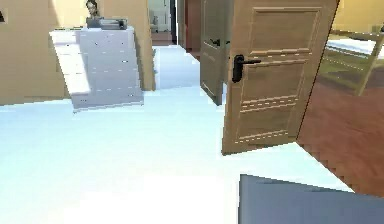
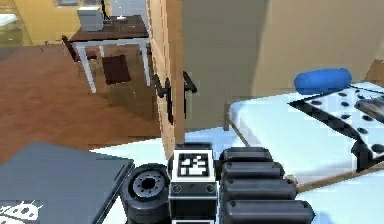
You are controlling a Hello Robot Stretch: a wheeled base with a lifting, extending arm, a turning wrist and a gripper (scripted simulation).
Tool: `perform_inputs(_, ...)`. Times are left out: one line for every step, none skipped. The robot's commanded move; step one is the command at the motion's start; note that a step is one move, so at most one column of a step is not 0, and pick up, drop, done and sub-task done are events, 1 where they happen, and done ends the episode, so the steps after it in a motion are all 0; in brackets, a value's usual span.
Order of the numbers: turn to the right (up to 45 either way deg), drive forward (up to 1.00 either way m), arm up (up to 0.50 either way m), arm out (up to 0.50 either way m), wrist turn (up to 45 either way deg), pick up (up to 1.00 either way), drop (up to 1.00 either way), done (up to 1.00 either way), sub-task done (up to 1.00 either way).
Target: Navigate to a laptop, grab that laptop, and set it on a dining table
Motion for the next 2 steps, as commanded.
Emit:
perform_inputs(33.0, 0.0, 0.0, 0.0, 0.0, 0.0, 0.0, 0.0, 0.0)
perform_inputs(0.0, 0.65, 0.0, 0.0, 0.0, 0.0, 0.0, 0.0, 0.0)
